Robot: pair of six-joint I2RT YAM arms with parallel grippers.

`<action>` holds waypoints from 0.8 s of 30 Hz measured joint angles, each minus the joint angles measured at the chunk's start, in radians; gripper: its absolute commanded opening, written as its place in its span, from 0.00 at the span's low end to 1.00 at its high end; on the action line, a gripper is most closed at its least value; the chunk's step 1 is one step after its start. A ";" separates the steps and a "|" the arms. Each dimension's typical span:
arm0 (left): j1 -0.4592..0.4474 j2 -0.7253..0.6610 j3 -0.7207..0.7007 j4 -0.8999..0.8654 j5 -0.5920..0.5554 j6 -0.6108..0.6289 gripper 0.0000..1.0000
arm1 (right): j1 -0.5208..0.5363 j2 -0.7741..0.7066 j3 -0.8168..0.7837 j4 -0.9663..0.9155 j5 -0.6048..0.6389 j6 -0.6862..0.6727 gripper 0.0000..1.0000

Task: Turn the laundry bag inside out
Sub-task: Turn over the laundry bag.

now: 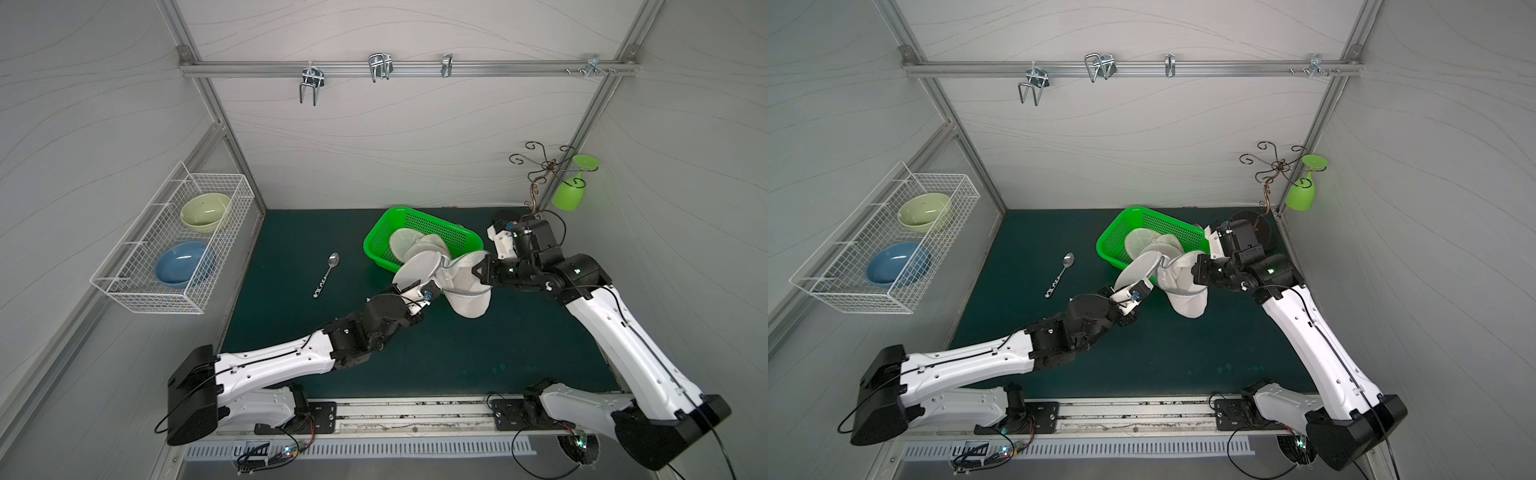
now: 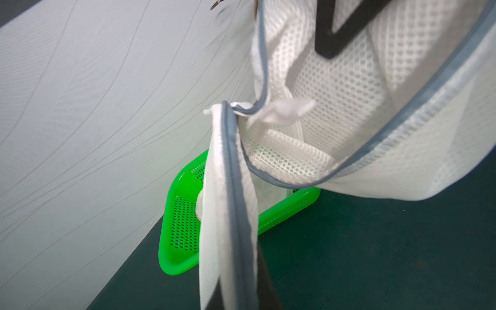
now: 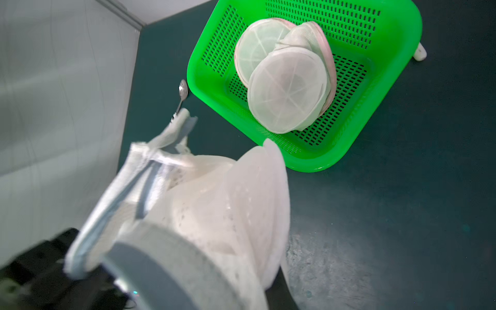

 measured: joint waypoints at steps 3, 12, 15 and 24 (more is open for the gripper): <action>0.096 -0.074 0.045 -0.138 0.142 -0.027 0.00 | 0.021 0.006 -0.031 0.011 -0.014 -0.133 0.00; 0.351 -0.032 0.331 -0.586 0.578 -0.126 0.00 | 0.163 0.007 -0.081 0.049 -0.055 -0.441 0.00; 0.421 0.017 0.356 -0.665 0.661 -0.186 0.00 | 0.189 -0.009 -0.108 0.068 -0.090 -0.526 0.00; 0.492 0.150 0.356 -0.725 0.742 -0.307 0.00 | 0.214 -0.079 -0.135 0.032 -0.312 -0.683 0.00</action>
